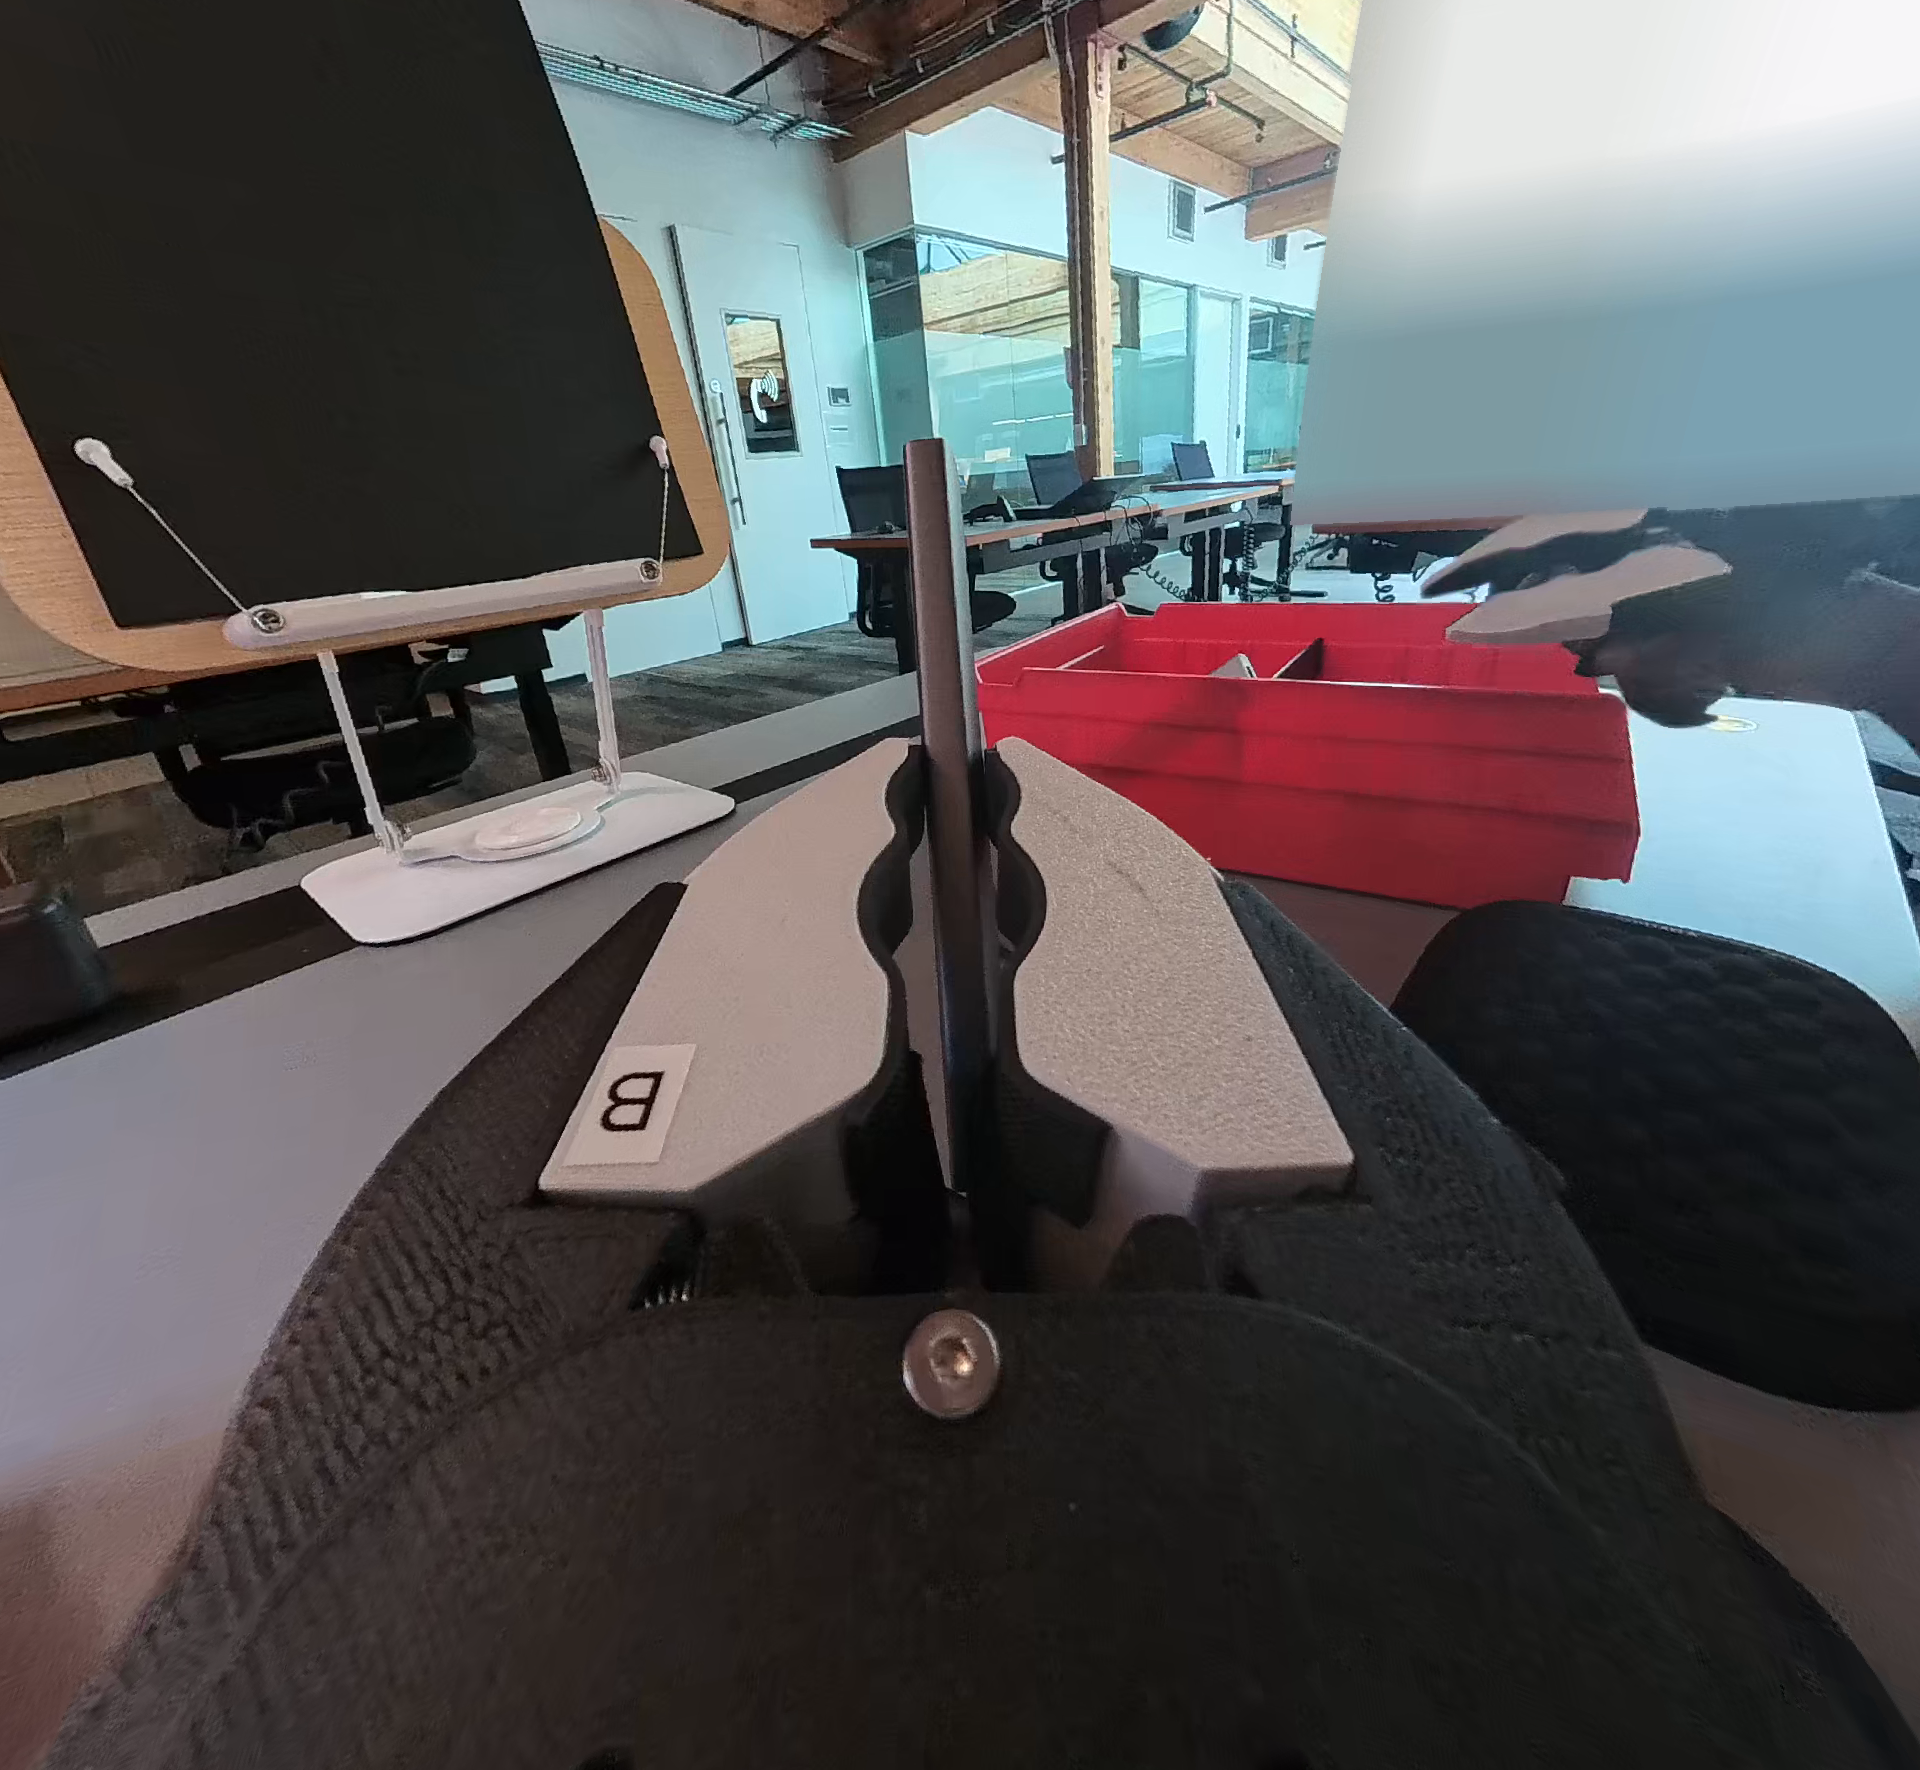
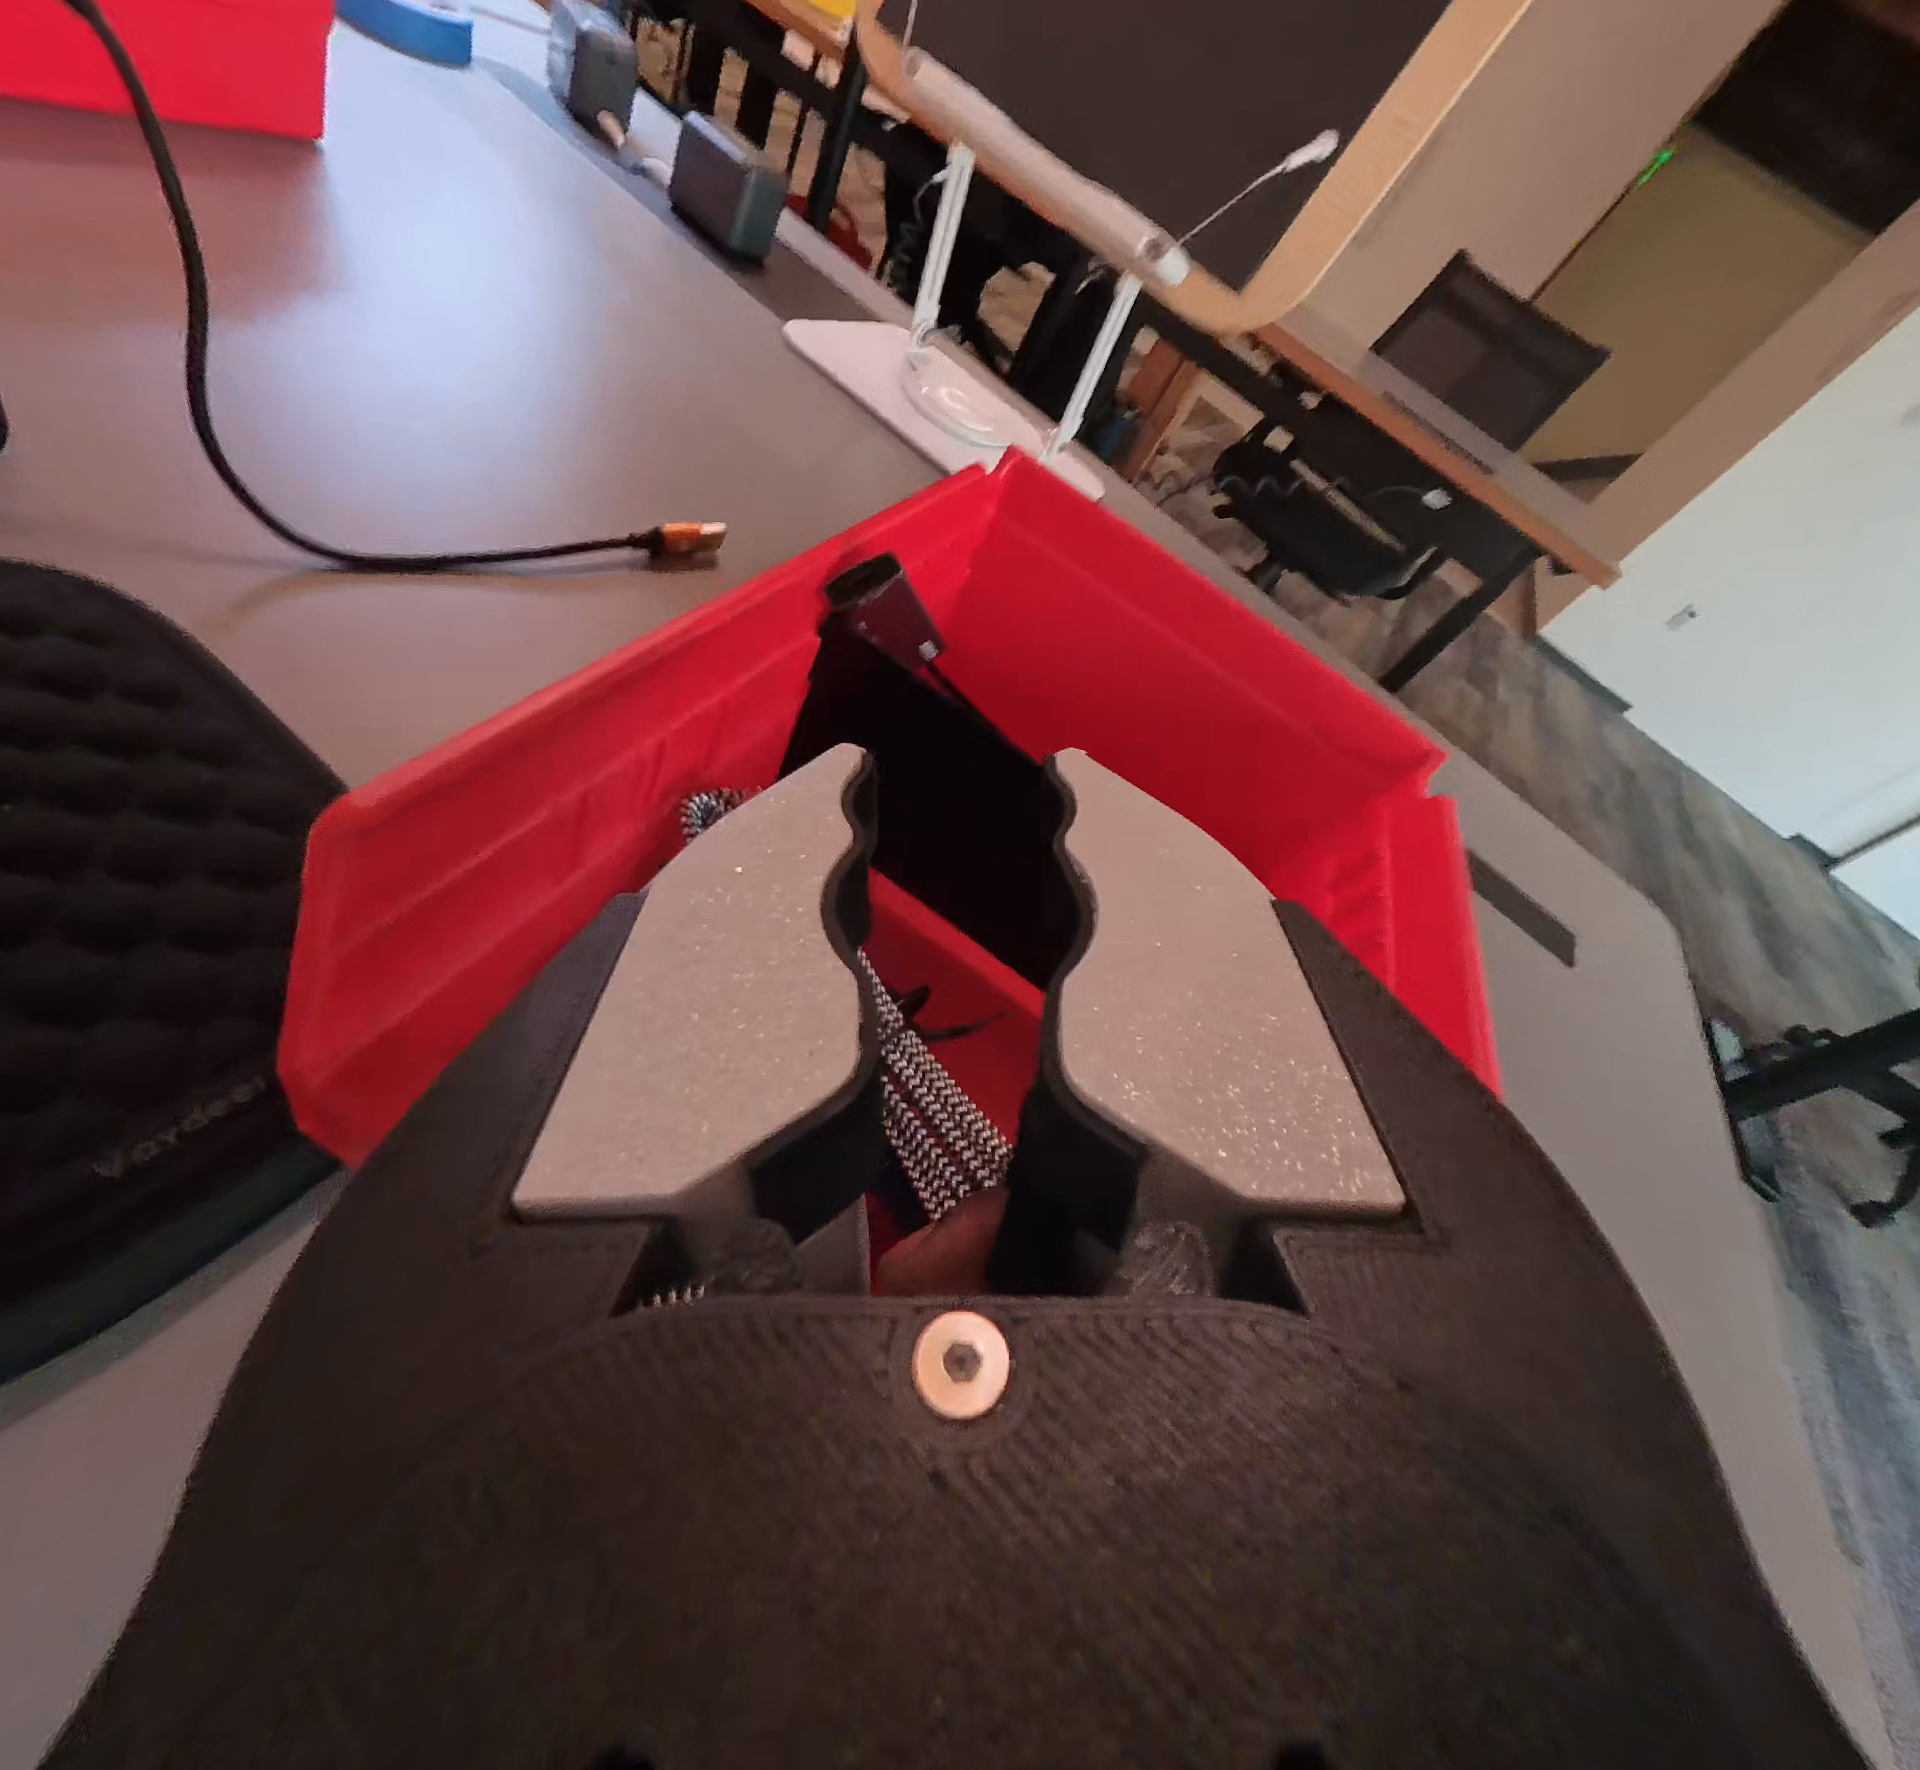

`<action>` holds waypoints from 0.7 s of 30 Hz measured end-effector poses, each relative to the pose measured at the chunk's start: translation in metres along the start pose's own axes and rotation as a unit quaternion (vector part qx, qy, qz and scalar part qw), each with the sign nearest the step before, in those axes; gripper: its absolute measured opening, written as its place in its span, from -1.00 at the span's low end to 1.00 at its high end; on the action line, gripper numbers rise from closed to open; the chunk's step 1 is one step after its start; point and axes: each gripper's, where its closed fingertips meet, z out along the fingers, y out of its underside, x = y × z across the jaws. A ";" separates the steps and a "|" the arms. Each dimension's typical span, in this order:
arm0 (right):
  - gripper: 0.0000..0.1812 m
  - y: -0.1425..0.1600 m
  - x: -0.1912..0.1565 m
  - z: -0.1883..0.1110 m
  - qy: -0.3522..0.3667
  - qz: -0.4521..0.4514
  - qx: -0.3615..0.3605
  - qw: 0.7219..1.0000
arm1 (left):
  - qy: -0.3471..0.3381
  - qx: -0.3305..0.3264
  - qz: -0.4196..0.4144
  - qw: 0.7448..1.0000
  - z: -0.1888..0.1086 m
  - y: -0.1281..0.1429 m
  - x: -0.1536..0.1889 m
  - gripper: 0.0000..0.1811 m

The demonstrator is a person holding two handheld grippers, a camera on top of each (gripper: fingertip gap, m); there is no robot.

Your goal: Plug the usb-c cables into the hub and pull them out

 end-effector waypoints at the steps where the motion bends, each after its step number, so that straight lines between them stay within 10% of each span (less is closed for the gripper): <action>1: -0.67 -0.009 0.003 -0.002 0.014 -0.001 0.016 1.000 | 0.000 0.000 -0.001 1.000 0.000 0.000 0.000 -0.90; 10: -0.74 -0.151 -0.116 0.017 -0.071 -0.082 0.237 0.965 | 0.007 0.004 -0.015 1.000 0.000 0.000 0.001 -0.91; 21: -0.68 -0.149 -0.227 0.136 0.007 -0.349 0.141 0.927 | 0.059 0.036 -0.147 0.987 -0.004 -0.006 0.002 -0.91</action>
